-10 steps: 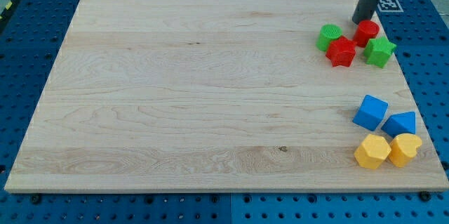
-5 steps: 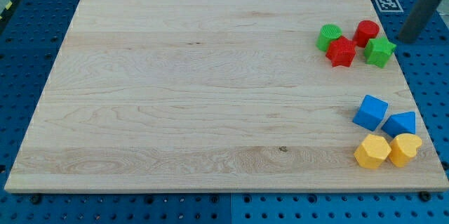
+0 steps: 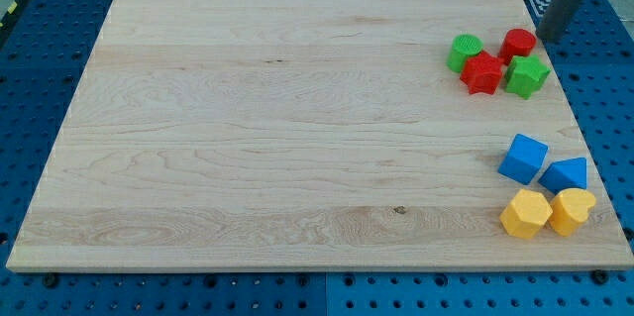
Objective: Adjust red blocks and the green blocks
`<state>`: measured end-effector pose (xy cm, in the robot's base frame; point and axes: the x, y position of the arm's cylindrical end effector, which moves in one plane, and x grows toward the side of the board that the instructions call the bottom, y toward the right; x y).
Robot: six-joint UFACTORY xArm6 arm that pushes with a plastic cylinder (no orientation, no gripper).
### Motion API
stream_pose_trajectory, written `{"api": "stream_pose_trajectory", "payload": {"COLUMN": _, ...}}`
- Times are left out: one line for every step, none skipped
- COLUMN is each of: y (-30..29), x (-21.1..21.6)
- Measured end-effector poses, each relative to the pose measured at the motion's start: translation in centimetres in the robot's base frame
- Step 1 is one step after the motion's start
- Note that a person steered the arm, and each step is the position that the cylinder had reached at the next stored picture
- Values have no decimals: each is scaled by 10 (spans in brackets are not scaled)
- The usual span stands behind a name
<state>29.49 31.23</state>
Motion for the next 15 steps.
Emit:
{"api": "stream_pose_trajectory", "payload": {"y": -6, "x": -26}}
{"api": "stream_pose_trajectory", "payload": {"y": -29, "x": -21}}
{"api": "stream_pose_trajectory", "payload": {"y": -43, "x": -12}}
{"api": "stream_pose_trajectory", "payload": {"y": -44, "x": -3}}
{"api": "stream_pose_trajectory", "payload": {"y": -44, "x": 4}}
{"api": "stream_pose_trajectory", "payload": {"y": -44, "x": 4}}
{"api": "stream_pose_trajectory", "payload": {"y": -44, "x": 13}}
{"api": "stream_pose_trajectory", "payload": {"y": -44, "x": 28}}
{"api": "stream_pose_trajectory", "payload": {"y": -44, "x": 35}}
{"api": "stream_pose_trajectory", "payload": {"y": -48, "x": 30}}
{"api": "stream_pose_trajectory", "payload": {"y": -82, "x": 18}}
{"api": "stream_pose_trajectory", "payload": {"y": -140, "x": 12}}
{"api": "stream_pose_trajectory", "payload": {"y": -180, "x": 31}}
{"api": "stream_pose_trajectory", "payload": {"y": -181, "x": 65}}
{"api": "stream_pose_trajectory", "payload": {"y": -170, "x": 76}}
